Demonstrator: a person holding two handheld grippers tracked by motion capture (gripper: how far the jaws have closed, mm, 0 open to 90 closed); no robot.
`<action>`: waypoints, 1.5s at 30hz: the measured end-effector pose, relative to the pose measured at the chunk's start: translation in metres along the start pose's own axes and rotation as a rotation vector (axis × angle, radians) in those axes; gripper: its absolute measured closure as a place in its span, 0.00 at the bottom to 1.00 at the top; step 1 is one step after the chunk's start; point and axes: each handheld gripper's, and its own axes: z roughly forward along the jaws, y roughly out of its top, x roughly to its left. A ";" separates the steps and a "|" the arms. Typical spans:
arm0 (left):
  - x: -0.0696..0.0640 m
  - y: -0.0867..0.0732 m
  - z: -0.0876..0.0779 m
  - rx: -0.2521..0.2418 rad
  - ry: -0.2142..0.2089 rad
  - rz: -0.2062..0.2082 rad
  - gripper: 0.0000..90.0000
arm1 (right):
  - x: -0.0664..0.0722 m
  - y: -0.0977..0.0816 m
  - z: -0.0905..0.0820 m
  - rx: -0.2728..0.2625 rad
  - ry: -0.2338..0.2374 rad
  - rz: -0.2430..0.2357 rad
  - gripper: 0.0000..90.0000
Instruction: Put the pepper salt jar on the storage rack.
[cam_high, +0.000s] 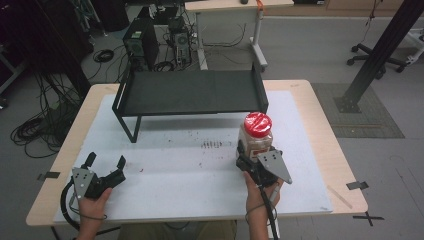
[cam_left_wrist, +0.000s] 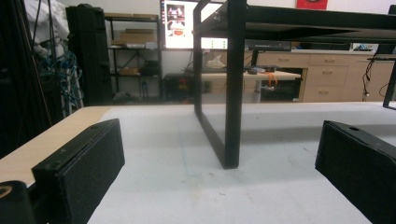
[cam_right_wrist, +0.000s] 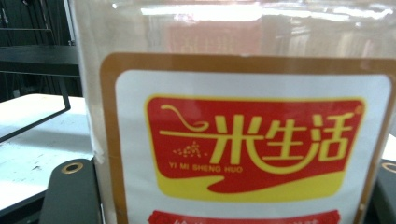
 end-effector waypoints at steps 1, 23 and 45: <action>0.000 0.000 0.000 0.001 -0.001 -0.001 0.02 | 0.000 0.001 0.000 0.000 0.002 0.001 0.28; 0.000 0.000 0.000 0.001 -0.002 -0.001 0.02 | 0.002 0.034 -0.014 -0.012 0.037 0.018 0.28; 0.000 0.000 0.000 0.000 -0.005 -0.003 0.02 | 0.009 0.068 -0.008 -0.034 0.066 0.010 0.28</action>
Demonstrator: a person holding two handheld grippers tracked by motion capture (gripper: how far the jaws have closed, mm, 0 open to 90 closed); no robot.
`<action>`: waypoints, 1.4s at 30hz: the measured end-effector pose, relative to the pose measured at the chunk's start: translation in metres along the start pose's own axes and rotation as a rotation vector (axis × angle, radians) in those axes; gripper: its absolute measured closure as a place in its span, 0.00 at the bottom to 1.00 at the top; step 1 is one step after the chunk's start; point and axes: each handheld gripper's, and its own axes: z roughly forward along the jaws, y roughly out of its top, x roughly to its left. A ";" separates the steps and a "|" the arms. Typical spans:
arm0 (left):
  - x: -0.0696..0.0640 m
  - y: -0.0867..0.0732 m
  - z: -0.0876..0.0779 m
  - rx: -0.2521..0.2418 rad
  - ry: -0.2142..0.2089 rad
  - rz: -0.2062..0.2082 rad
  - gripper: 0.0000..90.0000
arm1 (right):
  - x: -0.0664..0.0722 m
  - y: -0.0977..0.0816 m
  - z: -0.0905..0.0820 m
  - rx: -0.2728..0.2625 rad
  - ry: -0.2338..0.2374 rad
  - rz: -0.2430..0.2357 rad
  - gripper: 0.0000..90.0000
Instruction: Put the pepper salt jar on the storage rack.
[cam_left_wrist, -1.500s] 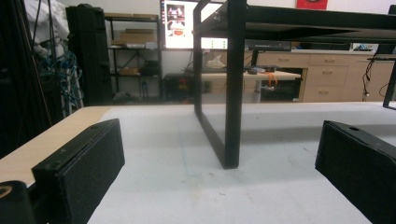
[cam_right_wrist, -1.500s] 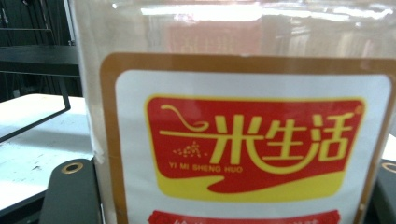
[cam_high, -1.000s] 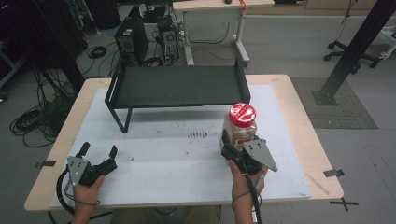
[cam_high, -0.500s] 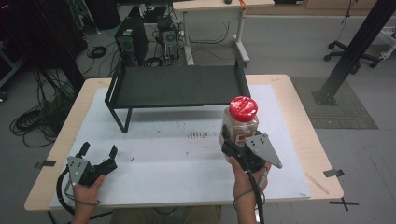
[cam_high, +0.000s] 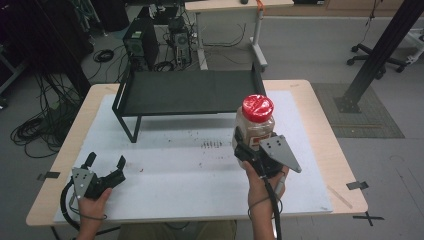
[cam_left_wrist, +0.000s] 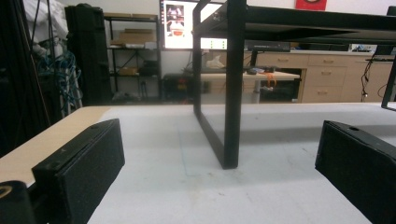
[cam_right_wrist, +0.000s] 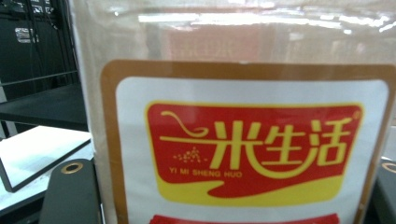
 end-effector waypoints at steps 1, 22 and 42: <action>0.000 0.000 0.000 0.000 -0.001 -0.002 0.02 | 0.001 0.001 0.001 -0.002 0.001 0.002 0.28; 0.000 0.000 0.000 0.000 -0.003 -0.002 0.02 | 0.016 0.025 0.024 -0.016 0.040 0.004 0.28; 0.000 0.000 0.000 0.000 -0.007 -0.005 0.02 | 0.027 0.039 0.052 -0.017 0.046 0.016 0.28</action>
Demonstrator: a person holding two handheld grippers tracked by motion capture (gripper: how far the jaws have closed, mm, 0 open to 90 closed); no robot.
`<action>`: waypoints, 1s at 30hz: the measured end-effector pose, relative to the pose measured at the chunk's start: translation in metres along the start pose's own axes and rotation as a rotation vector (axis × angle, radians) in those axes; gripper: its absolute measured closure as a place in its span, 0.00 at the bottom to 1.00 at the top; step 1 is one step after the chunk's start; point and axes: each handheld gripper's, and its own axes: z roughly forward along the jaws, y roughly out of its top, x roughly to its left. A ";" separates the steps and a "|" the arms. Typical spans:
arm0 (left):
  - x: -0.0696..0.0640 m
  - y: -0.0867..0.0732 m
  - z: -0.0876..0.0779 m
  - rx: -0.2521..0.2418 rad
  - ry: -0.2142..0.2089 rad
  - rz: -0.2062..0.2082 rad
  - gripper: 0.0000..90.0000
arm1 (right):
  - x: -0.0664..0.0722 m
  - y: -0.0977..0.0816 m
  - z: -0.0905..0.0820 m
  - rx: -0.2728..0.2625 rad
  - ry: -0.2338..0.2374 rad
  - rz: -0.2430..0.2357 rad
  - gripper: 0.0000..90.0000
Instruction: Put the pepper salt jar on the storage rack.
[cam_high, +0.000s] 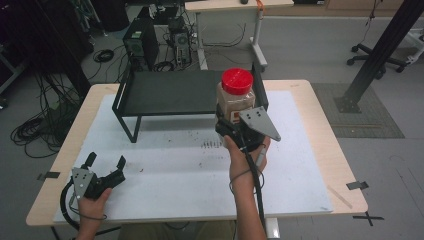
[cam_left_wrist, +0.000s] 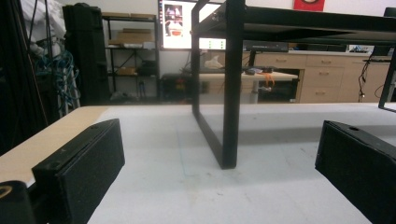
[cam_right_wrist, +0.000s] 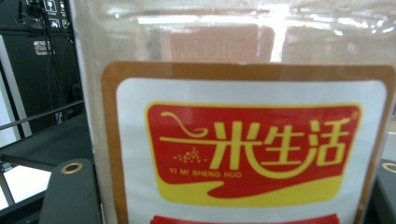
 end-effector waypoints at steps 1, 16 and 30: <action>0.000 0.000 0.000 0.000 -0.001 0.000 0.02 | 0.000 0.001 0.001 0.000 0.000 -0.001 0.28; 0.000 0.000 0.000 -0.001 -0.007 -0.001 0.02 | 0.008 0.013 0.022 -0.001 -0.006 0.002 0.27; 0.000 0.000 0.000 -0.002 -0.009 0.000 0.02 | 0.017 0.020 0.046 0.011 -0.006 -0.001 0.28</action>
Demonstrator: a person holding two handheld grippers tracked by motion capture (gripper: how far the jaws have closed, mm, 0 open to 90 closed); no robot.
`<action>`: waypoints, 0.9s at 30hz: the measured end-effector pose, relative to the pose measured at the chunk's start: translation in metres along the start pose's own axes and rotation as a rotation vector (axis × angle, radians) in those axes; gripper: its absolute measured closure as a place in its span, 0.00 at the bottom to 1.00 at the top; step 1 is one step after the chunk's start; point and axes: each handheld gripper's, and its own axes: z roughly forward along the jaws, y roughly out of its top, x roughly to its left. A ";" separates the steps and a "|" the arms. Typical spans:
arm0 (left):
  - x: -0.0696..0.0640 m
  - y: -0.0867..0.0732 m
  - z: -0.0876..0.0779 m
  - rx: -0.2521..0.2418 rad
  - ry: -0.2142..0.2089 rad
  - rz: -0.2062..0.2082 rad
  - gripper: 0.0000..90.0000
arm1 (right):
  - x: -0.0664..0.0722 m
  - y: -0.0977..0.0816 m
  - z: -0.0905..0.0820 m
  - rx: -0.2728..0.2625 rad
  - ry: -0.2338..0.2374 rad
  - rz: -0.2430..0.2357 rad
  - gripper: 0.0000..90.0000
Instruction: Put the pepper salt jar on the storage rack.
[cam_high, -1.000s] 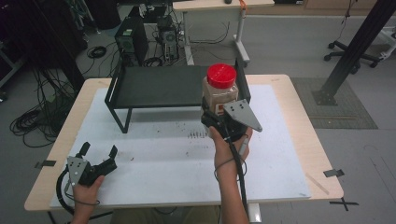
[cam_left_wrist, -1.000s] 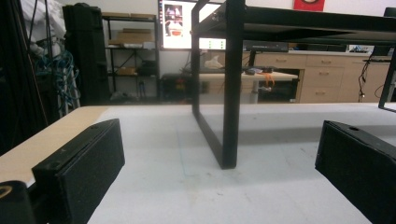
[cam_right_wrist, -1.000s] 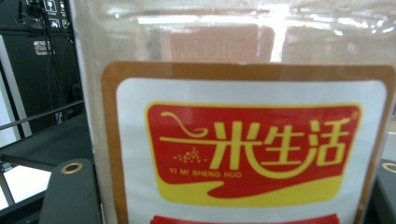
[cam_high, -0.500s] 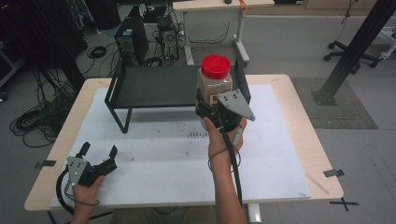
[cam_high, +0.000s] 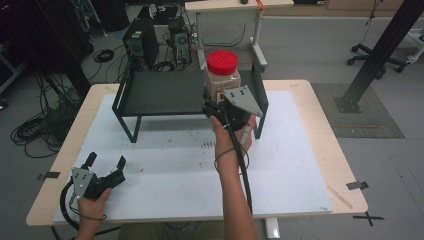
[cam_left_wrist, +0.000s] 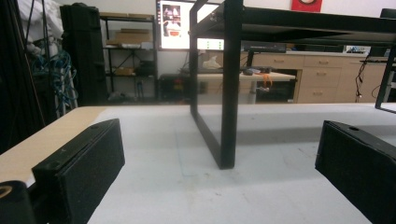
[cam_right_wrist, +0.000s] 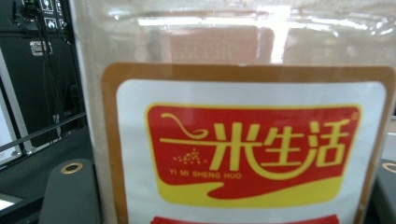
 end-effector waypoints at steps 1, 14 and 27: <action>0.000 0.000 0.000 0.000 0.000 0.000 0.02 | 0.001 0.000 0.002 0.000 -0.001 0.001 0.28; 0.000 0.000 0.000 -0.001 0.002 0.006 0.02 | 0.012 0.010 0.024 0.004 0.005 -0.007 0.28; 0.000 0.000 0.000 -0.005 -0.002 0.006 0.02 | 0.024 0.016 0.049 0.017 0.009 -0.010 0.28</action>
